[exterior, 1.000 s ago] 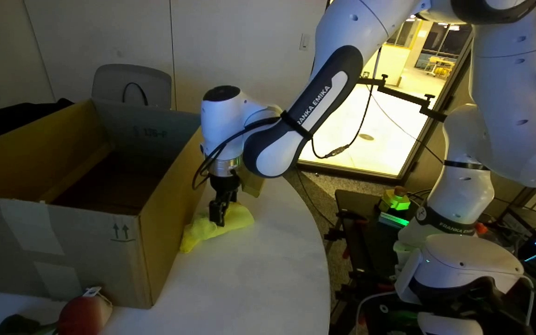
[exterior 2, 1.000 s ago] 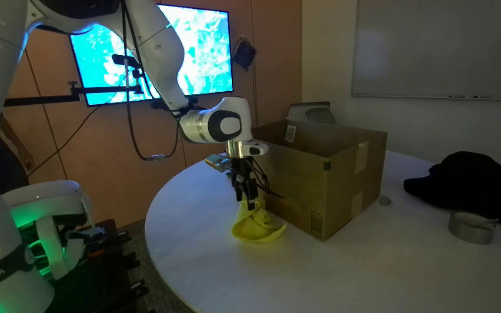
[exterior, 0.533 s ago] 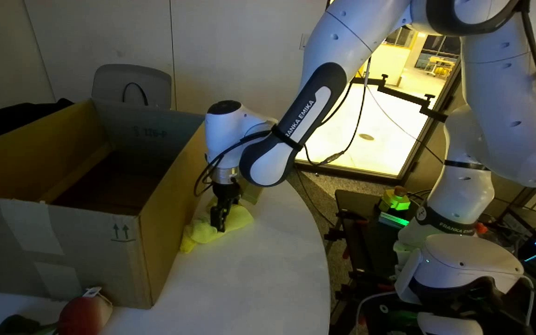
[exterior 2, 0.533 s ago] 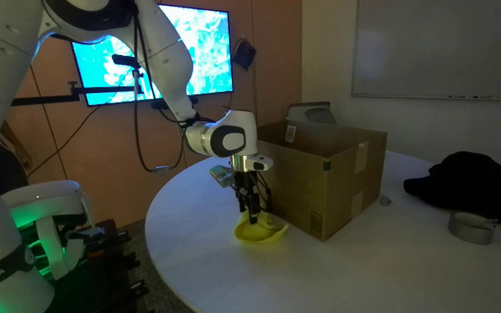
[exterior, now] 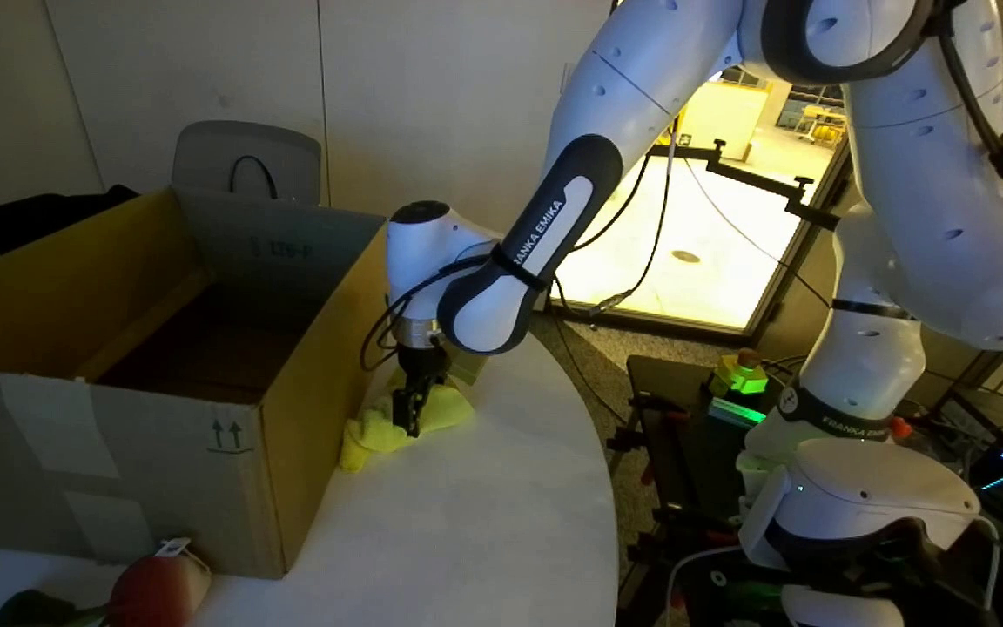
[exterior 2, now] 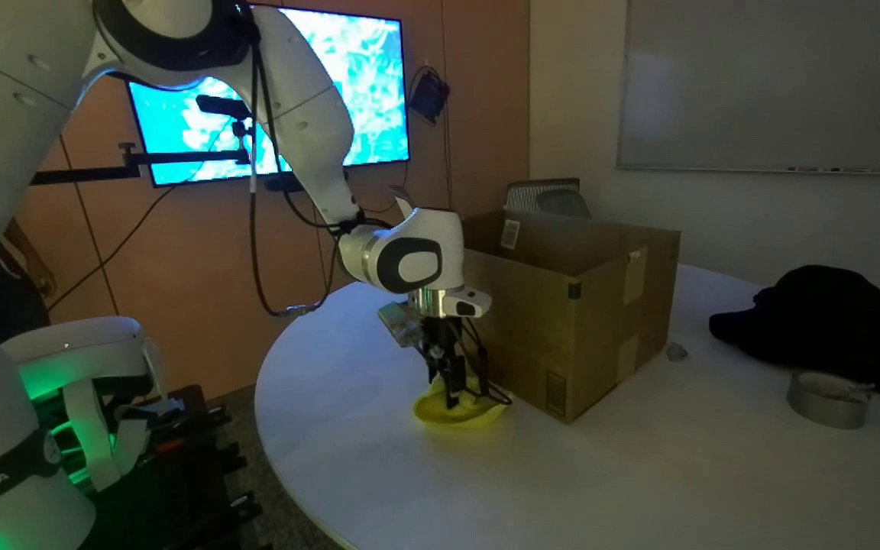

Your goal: Pick up the marker and wrap it on the cloth, the pick up the cloth and put it in the box

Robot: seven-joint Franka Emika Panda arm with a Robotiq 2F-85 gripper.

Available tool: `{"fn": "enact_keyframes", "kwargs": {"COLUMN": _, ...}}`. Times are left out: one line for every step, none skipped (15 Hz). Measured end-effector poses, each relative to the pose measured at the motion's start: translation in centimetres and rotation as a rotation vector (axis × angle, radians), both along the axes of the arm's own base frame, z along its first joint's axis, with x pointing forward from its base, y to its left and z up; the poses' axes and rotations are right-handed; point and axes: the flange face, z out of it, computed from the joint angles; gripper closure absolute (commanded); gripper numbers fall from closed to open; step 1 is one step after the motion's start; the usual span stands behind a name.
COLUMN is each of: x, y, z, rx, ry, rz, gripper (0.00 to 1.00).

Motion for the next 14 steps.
{"fn": "enact_keyframes", "kwargs": {"x": 0.1, "y": -0.1, "z": -0.4, "rx": 0.007, "ry": 0.003, "rz": 0.0, "gripper": 0.19}}
{"fn": "enact_keyframes", "kwargs": {"x": 0.2, "y": -0.3, "z": -0.7, "rx": 0.014, "ry": 0.006, "rz": 0.0, "gripper": 0.26}}
{"fn": "enact_keyframes", "kwargs": {"x": 0.3, "y": -0.5, "z": -0.9, "rx": 0.021, "ry": 0.008, "rz": 0.001, "gripper": 0.32}}
{"fn": "enact_keyframes", "kwargs": {"x": 0.4, "y": -0.7, "z": -1.0, "rx": 0.027, "ry": 0.01, "rz": 0.001, "gripper": 0.4}}
{"fn": "enact_keyframes", "kwargs": {"x": 0.5, "y": -1.0, "z": -0.9, "rx": 0.03, "ry": 0.01, "rz": -0.002, "gripper": 0.47}}
{"fn": "enact_keyframes", "kwargs": {"x": 0.5, "y": -1.2, "z": -0.9, "rx": 0.031, "ry": 0.01, "rz": -0.004, "gripper": 0.56}}
{"fn": "enact_keyframes", "kwargs": {"x": 0.6, "y": -1.4, "z": -0.9, "rx": 0.031, "ry": 0.011, "rz": -0.007, "gripper": 0.63}}
{"fn": "enact_keyframes", "kwargs": {"x": 0.6, "y": -1.6, "z": -0.9, "rx": 0.031, "ry": 0.011, "rz": -0.01, "gripper": 0.69}}
{"fn": "enact_keyframes", "kwargs": {"x": 0.6, "y": -1.7, "z": -0.8, "rx": 0.031, "ry": 0.01, "rz": -0.011, "gripper": 0.77}}
{"fn": "enact_keyframes", "kwargs": {"x": 0.6, "y": -1.7, "z": -0.8, "rx": 0.031, "ry": 0.01, "rz": -0.011, "gripper": 0.84}}
{"fn": "enact_keyframes", "kwargs": {"x": 0.6, "y": -1.7, "z": -0.8, "rx": 0.031, "ry": 0.009, "rz": -0.011, "gripper": 0.87}}
{"fn": "enact_keyframes", "kwargs": {"x": 0.6, "y": -1.7, "z": -0.7, "rx": 0.03, "ry": 0.009, "rz": -0.011, "gripper": 0.87}}
{"fn": "enact_keyframes", "kwargs": {"x": 0.6, "y": -1.7, "z": -0.7, "rx": 0.03, "ry": 0.009, "rz": -0.011, "gripper": 0.85}}
{"fn": "enact_keyframes", "kwargs": {"x": 0.5, "y": -1.7, "z": -0.6, "rx": 0.03, "ry": 0.01, "rz": -0.011, "gripper": 0.85}}
